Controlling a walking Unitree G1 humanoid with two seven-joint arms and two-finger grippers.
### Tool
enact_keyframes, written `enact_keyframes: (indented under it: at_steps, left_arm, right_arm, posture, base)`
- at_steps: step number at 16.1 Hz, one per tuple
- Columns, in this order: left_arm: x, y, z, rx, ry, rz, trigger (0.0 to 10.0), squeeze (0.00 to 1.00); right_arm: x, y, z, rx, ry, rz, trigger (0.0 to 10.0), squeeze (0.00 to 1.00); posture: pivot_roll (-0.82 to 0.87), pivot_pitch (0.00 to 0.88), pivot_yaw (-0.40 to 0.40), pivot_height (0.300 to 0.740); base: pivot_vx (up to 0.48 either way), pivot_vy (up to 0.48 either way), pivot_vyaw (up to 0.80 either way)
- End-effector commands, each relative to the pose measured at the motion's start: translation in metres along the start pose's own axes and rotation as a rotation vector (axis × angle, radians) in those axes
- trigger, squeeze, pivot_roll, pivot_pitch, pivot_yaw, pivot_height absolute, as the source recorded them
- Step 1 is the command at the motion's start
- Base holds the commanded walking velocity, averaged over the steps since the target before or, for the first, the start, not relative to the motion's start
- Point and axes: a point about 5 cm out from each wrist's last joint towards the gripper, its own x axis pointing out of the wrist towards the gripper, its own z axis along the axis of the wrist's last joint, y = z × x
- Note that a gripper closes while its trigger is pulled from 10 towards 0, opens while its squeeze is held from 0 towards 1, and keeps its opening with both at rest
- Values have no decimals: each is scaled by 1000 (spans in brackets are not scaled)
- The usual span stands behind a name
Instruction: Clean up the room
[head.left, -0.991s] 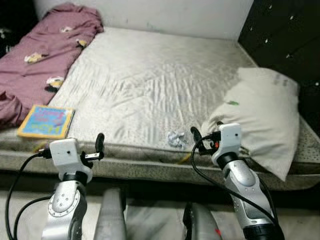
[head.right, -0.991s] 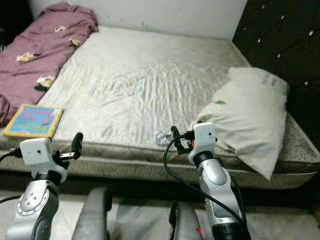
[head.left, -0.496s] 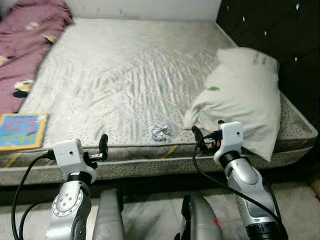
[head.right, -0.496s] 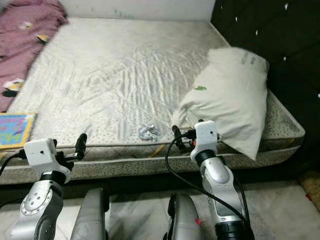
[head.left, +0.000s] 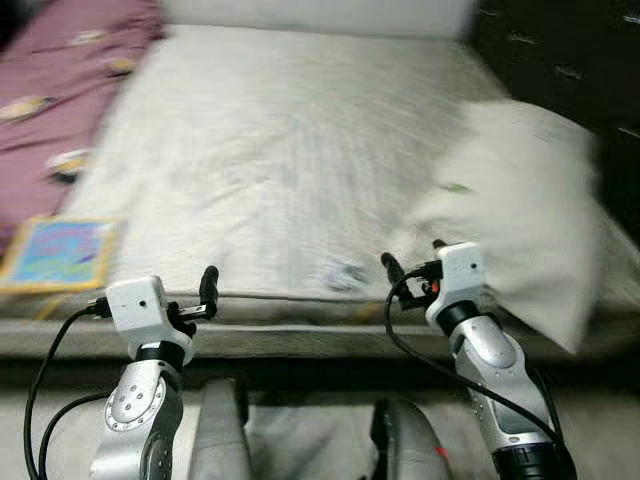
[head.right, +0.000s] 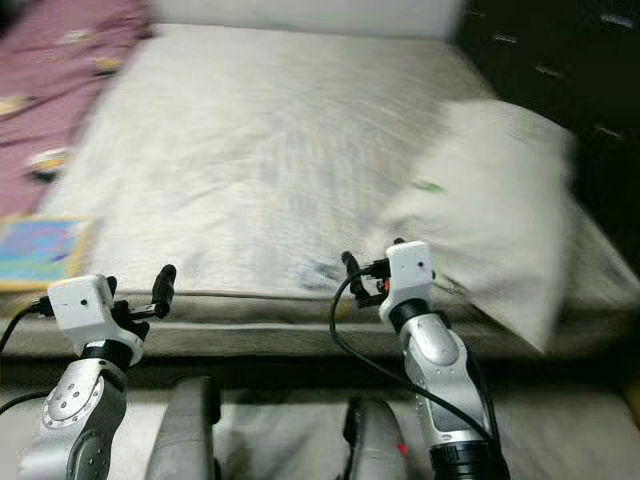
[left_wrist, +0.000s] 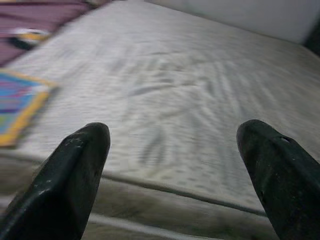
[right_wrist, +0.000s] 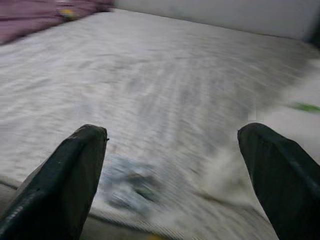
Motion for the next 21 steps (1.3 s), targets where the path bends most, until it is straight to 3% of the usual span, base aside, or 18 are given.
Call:
enact_keyframes:
  at_steps: [1,8,15,21]
  left_arm:
    - [0,0,3,2,-5,-6,10000,0]
    - [1,-1,2,-9,9,-8,10000,0]
    - [3,1,3,1,5,13,10000,0]
    - [4,2,4,5,-2,-15,10000,0]
  right_arm:
    - [2,1,4,-7,-13,10,10000,0]
    - [4,-2,4,-1,-6,0,10000,0]
    - [9,1,4,3,-3,17,10000,0]
    - [20,6,3,-20,20,83,10000,0]
  posture:
    - [49,40,-62,585]
    - [52,43,-70,585]
    - [64,28,-75,515]
    - [72,19,-82,515]
  base:
    - [0,0,0]
    - [0,0,0]
    - [0,0,0]
    - [0,0,0]
